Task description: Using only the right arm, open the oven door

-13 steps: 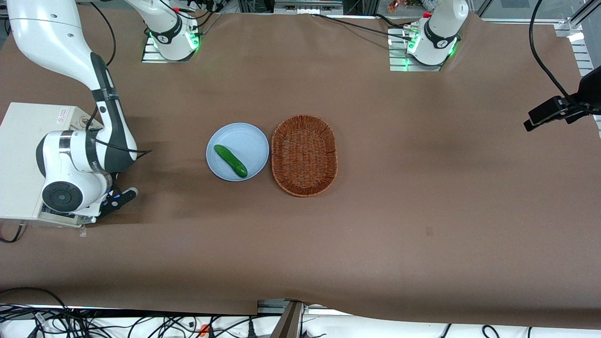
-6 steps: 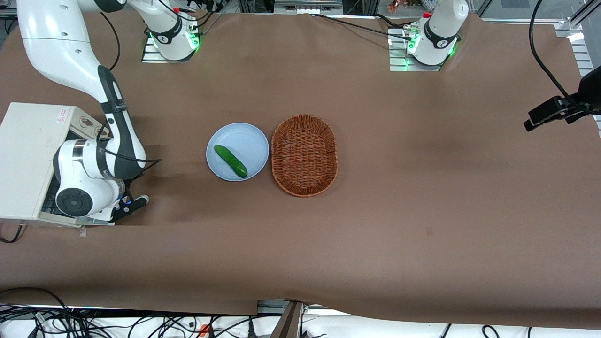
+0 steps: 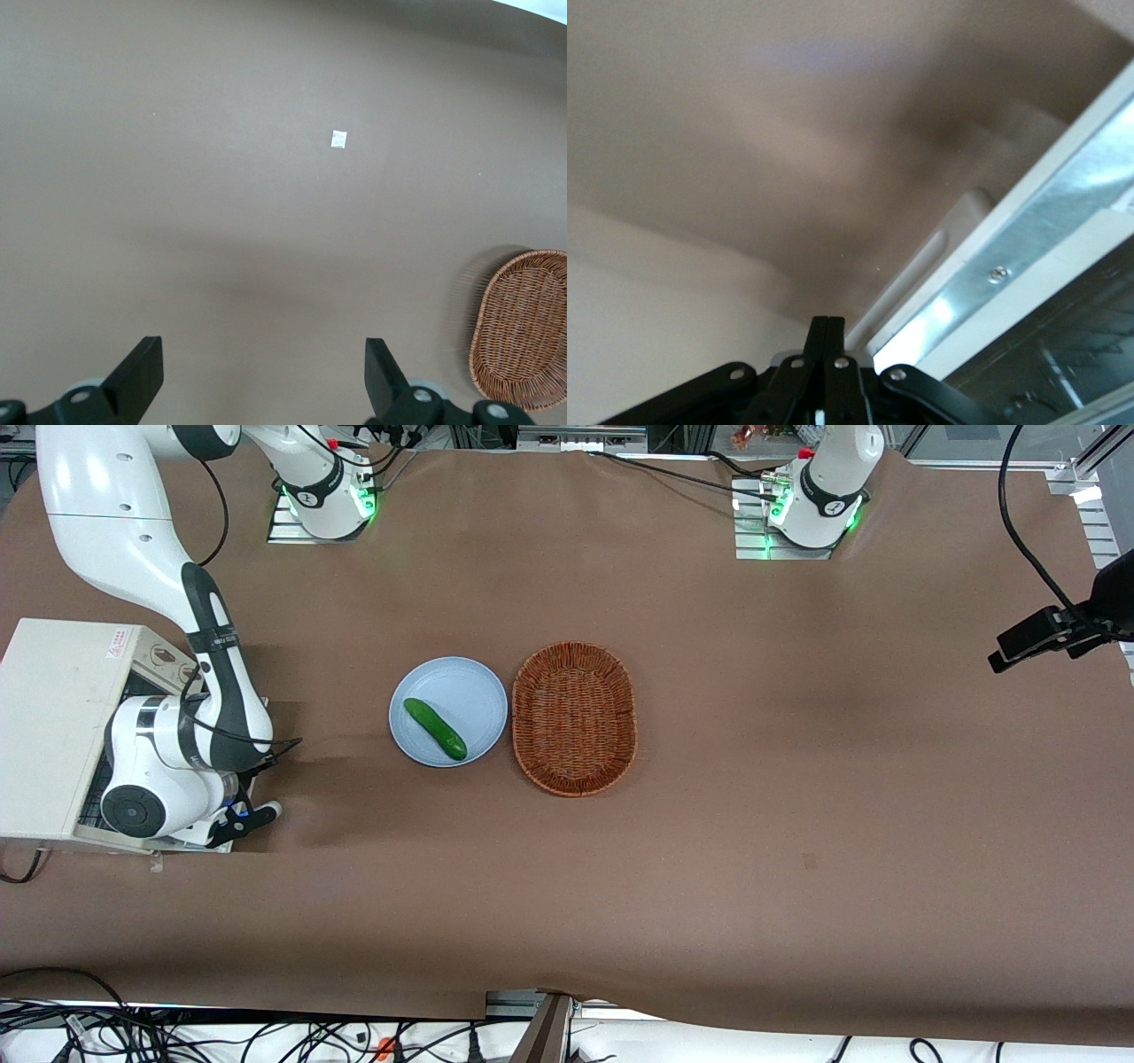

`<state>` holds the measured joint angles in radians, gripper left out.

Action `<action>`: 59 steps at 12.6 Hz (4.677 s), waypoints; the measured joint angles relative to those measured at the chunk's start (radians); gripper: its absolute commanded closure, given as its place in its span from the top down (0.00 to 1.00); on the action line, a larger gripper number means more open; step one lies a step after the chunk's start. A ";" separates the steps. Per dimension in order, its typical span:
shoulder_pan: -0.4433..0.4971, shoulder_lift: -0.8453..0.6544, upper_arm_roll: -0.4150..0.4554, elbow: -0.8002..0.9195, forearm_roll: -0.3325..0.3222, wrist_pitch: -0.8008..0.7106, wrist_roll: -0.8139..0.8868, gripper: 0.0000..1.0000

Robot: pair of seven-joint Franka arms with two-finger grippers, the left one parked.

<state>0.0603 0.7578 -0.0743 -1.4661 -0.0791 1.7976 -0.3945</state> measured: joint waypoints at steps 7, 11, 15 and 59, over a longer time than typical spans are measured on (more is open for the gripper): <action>0.019 0.000 0.000 0.009 0.075 0.001 0.111 0.00; 0.019 -0.007 -0.003 0.045 0.076 0.000 0.113 0.61; 0.012 -0.073 -0.010 0.077 0.076 -0.039 0.103 1.00; -0.017 -0.668 -0.072 -0.035 0.075 -0.284 0.293 1.00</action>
